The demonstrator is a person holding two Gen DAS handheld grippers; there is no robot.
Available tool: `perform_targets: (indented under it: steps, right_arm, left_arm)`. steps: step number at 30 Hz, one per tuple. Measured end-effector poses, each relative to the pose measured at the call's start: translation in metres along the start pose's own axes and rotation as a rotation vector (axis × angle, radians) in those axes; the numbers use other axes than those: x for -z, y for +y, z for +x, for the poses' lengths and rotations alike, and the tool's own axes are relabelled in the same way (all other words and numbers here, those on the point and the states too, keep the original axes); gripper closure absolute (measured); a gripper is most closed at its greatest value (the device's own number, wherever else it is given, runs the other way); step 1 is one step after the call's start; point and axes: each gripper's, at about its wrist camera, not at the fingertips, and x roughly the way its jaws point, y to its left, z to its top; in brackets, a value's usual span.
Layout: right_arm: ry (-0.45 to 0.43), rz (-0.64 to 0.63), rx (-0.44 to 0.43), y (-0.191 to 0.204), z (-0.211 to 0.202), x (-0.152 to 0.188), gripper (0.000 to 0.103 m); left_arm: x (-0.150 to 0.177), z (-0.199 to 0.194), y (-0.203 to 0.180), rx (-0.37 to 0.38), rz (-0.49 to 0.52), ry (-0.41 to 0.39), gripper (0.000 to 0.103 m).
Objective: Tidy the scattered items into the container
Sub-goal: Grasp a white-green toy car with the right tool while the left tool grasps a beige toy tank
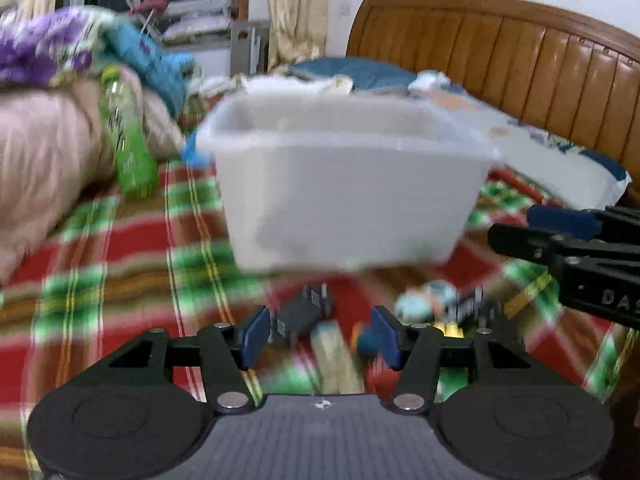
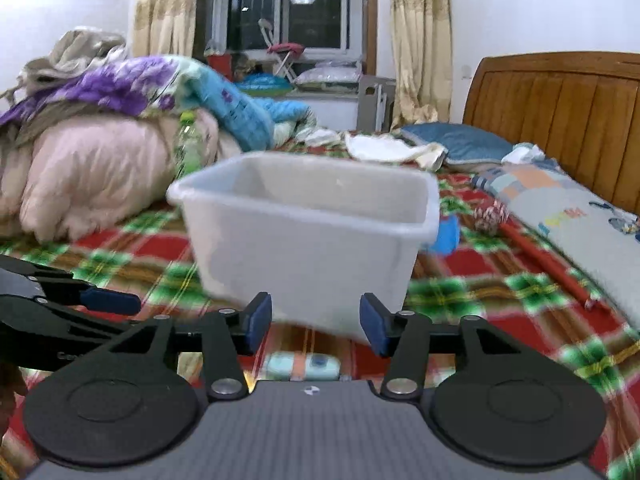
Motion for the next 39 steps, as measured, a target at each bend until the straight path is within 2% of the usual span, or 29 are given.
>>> perform_targets:
  steps: [7, 14, 17, 19, 21, 23, 31, 33, 34, 39]
  right_arm:
    - [0.015, 0.007, 0.009, 0.000, -0.015, 0.022, 0.050]
    - [0.047, 0.021, 0.031, -0.010, -0.019, 0.044, 0.050]
    - [0.079, 0.026, 0.038, -0.014, -0.013, 0.056, 0.051]
    - [0.098, 0.024, 0.041, -0.016, -0.008, 0.063, 0.052]
    - [0.106, -0.004, 0.052, -0.015, -0.004, 0.069, 0.054]
    - [0.109, -0.035, 0.057, -0.013, 0.001, 0.072, 0.061]
    - [0.119, -0.140, 0.093, 0.004, 0.018, 0.077, 0.064]
    - [0.129, -0.127, 0.116, 0.000, 0.023, 0.078, 0.070]
    - [0.138, -0.119, 0.125, -0.002, 0.026, 0.079, 0.081]
    - [0.138, -0.007, 0.074, -0.015, 0.020, 0.075, 0.083]
  left_arm:
    - [0.028, 0.008, 0.005, -0.060, -0.062, 0.041, 0.045]
    - [0.023, 0.029, -0.008, 0.008, -0.061, 0.067, 0.045]
    - [0.026, 0.042, -0.012, 0.017, -0.056, 0.106, 0.052]
    - [0.027, 0.042, -0.013, 0.005, -0.034, 0.098, 0.062]
    - [0.027, 0.042, -0.010, 0.010, -0.032, 0.093, 0.062]
    - [0.028, 0.040, -0.007, 0.011, -0.035, 0.091, 0.062]
    - [0.027, 0.040, -0.005, 0.022, -0.044, 0.095, 0.062]
    - [0.027, 0.040, -0.004, 0.025, -0.046, 0.094, 0.062]
    - [0.028, 0.040, -0.004, 0.027, -0.047, 0.093, 0.062]
    - [0.029, 0.039, -0.003, 0.031, -0.052, 0.091, 0.062]
